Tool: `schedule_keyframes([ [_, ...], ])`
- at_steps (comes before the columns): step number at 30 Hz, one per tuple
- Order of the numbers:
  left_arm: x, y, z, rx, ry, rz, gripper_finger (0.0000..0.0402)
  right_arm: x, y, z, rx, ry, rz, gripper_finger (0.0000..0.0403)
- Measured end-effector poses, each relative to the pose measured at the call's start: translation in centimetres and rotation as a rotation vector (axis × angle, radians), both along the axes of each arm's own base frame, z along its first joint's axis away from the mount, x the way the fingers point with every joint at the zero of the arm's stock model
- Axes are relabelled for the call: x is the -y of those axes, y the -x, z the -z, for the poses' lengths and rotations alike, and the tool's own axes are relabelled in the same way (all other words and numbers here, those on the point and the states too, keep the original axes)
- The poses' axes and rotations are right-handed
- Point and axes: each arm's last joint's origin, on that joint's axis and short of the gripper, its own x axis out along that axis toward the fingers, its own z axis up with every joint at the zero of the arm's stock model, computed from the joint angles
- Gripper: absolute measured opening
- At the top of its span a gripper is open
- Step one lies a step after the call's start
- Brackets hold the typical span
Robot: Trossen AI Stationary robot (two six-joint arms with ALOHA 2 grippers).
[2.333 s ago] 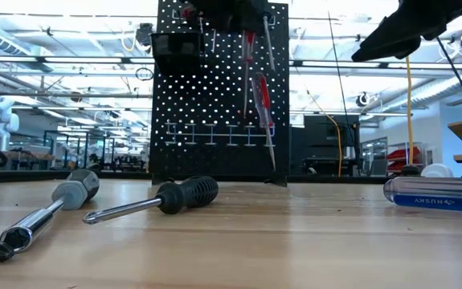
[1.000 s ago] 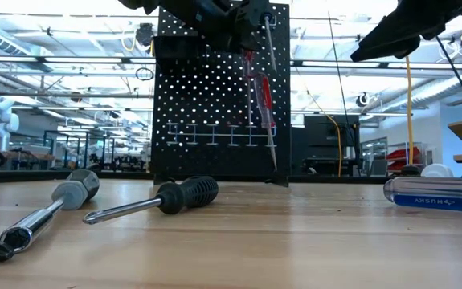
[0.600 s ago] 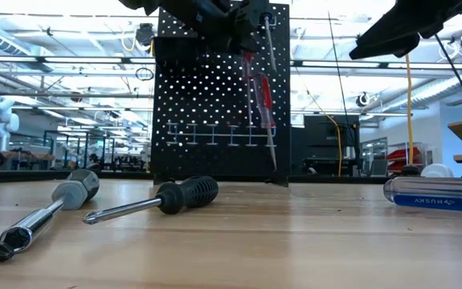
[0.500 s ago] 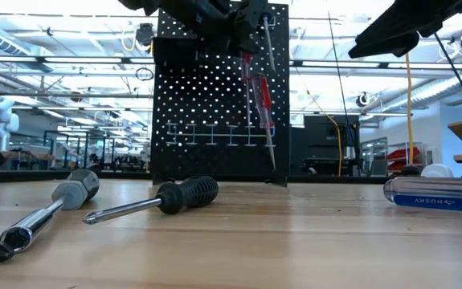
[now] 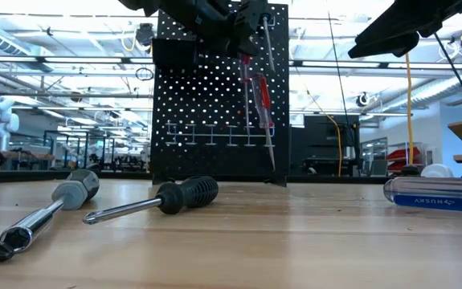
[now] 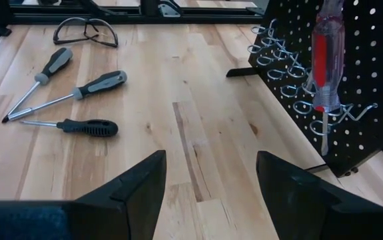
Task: Hang tools onto peg board
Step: Hang the red screwdriver on the pegboard
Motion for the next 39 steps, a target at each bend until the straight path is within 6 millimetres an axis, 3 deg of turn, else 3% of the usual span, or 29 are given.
schedule_keyframes([
  [10,0.2,-0.1,0.0,-0.024,-0.051,0.008,0.0097,0.0,0.0,0.0,0.0,0.0,0.0,0.0224],
  [19,1.1,-0.2,-1.7,-0.006,-0.105,0.02,0.0097,0.0,0.0,0.0,-0.001,0.0,0.0,0.0224],
  [33,2.0,-0.2,-2.3,-0.021,-0.144,0.002,0.0097,0.0,0.0,0.0,0.0,-0.006,0.003,0.0224],
  [39,2.7,-0.5,-4.1,0.005,-0.173,0.015,0.0097,0.0,0.0,0.0,0.0,-0.006,0.003,0.0224],
])
